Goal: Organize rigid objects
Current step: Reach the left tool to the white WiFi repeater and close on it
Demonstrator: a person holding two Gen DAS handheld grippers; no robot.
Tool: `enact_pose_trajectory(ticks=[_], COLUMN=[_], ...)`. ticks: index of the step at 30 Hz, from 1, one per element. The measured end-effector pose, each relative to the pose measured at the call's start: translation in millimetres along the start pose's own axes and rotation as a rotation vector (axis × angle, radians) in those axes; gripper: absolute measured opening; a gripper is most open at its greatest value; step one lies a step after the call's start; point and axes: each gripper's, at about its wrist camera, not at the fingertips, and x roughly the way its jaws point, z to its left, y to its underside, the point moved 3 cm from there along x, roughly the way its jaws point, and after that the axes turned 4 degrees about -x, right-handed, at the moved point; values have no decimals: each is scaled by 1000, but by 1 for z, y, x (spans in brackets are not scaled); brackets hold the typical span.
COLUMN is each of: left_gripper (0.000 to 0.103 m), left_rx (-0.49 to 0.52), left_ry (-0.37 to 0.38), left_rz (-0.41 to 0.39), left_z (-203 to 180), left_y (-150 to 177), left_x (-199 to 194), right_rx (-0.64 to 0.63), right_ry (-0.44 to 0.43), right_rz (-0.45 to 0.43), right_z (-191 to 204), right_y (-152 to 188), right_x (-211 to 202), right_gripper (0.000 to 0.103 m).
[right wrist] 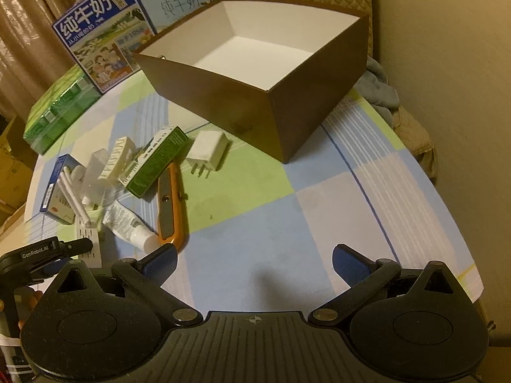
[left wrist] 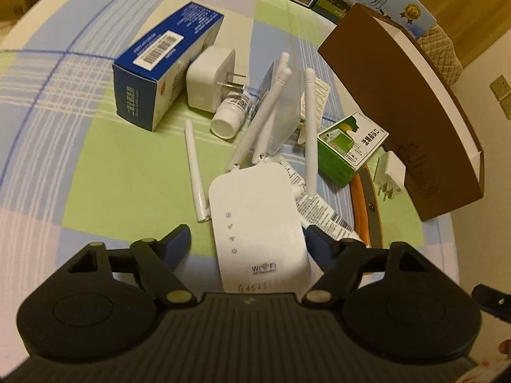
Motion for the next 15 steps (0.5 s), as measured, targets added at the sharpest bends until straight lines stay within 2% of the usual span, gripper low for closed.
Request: enact_pose_trajectory(ticks=[3, 5, 12, 15], left_gripper=[65, 57, 54, 52], left_rx=[-15, -14, 36, 95], left_ry=[26, 44, 19, -10], left_rz=[20, 29, 7, -23], left_z=[0, -1, -8, -15], left_y=[-2, -4, -5, -1], left_x=[5, 7, 8, 3], right_rx=[2, -1, -7, -10], right_ry=[4, 5, 5, 2], right_rz=[9, 15, 32, 41], right_z=[1, 2, 5, 6], right_y=[-2, -3, -4, -4], right_x=[4, 7, 15, 19], right_gripper=[101, 101, 101, 101])
